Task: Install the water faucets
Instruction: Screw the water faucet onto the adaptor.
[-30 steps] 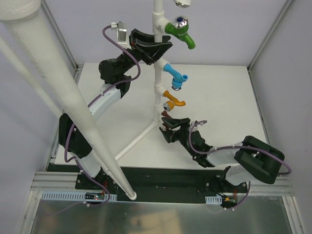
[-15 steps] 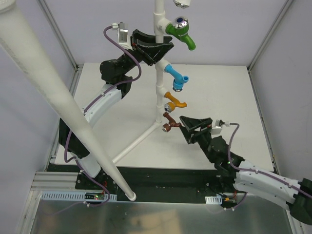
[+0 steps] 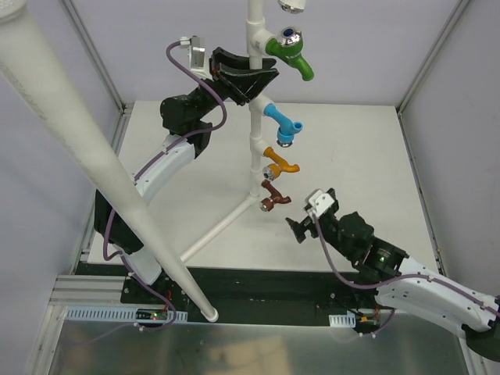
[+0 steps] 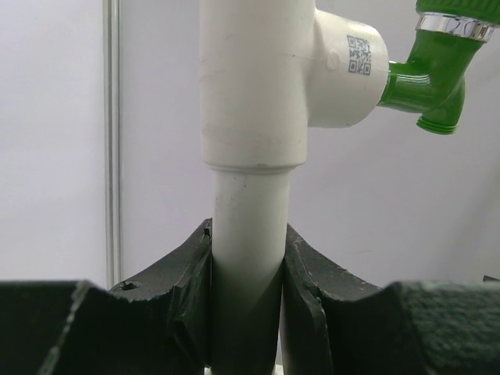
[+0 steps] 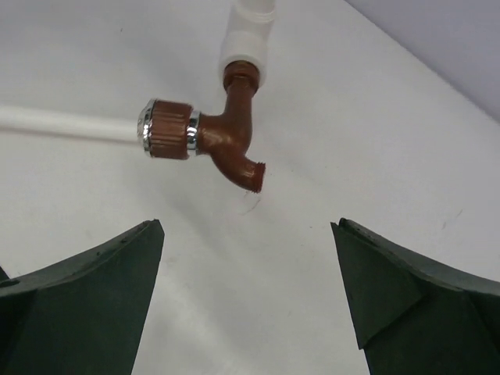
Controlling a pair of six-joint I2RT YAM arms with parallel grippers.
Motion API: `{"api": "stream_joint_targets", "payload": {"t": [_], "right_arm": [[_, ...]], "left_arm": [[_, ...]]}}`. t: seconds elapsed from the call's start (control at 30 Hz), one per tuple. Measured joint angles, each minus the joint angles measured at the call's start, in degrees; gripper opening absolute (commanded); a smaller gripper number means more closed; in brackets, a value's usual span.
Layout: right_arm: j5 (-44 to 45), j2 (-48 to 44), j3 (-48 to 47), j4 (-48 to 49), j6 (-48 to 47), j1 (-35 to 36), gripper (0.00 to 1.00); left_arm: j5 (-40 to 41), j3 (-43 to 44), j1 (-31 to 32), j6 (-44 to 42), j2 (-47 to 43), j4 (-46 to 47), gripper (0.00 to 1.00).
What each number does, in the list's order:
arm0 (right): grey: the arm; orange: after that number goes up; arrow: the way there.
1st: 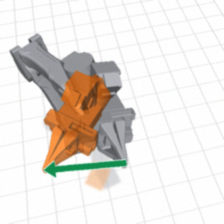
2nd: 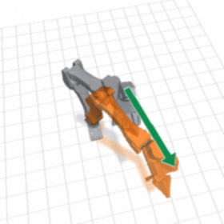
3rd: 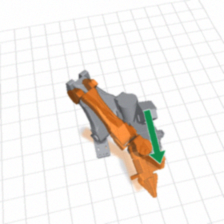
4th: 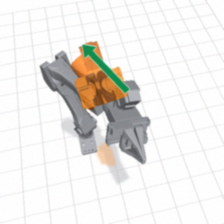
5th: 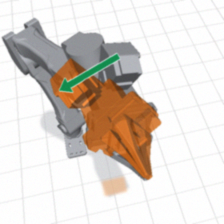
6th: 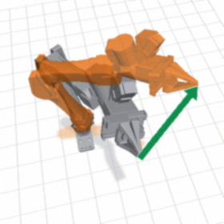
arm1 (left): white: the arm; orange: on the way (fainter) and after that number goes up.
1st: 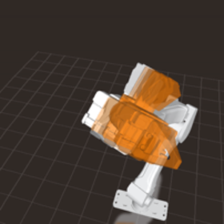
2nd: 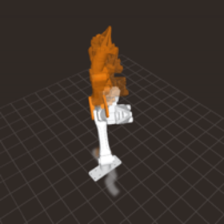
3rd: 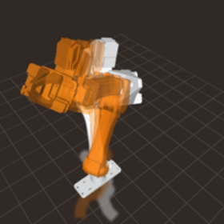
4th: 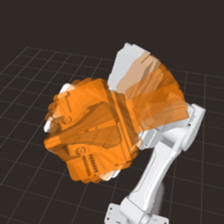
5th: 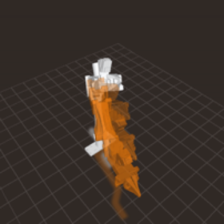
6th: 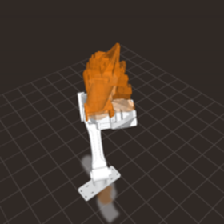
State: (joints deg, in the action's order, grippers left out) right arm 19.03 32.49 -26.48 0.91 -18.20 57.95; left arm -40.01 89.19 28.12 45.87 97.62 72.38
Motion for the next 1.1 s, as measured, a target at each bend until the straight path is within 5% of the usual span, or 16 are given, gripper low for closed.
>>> {"api": "stream_joint_targets", "payload": {"t": [0.2,0.37,0.67,0.7,0.8,0.83,0.9,1.1], "right_arm": [[-6.1,1.5,1.1,1.6,-27.3,2.6,0.99],[-5.3,11.5,2.0,11.2,-44.6,5.4,1.0],[-1.9,31.8,4.0,30.5,-61.7,5.1,0.95],[-1.6,33.6,3.5,31.9,-62.5,4.9,0.89],[-0.7,38.2,1.5,35.6,-63.8,4.5,0.22],[0.5,40.2,0.5,37.6,-63.7,4.5,0.09],[3.6,43.6,-0.9,41.9,-63.2,4.5,0.0],[16.8,56.8,-2.1,62.1,-55.6,7.0,0.0]], "left_arm": [[0.0,0.0,0.0,0.0,0.0,0.0,0.0],[0.0,0.0,0.0,0.0,0.0,0.0,0.0],[0.0,0.0,0.0,0.2,0.0,0.0,0.0],[0.0,0.0,0.0,0.2,0.0,0.0,0.0],[0.0,0.0,0.0,0.2,0.0,0.0,0.0],[0.0,0.0,0.0,0.2,0.0,0.0,0.0],[0.1,0.0,-0.1,-0.2,0.0,-0.2,0.0],[0.1,0.0,-1.6,-0.9,0.0,-0.2,0.0]]}}
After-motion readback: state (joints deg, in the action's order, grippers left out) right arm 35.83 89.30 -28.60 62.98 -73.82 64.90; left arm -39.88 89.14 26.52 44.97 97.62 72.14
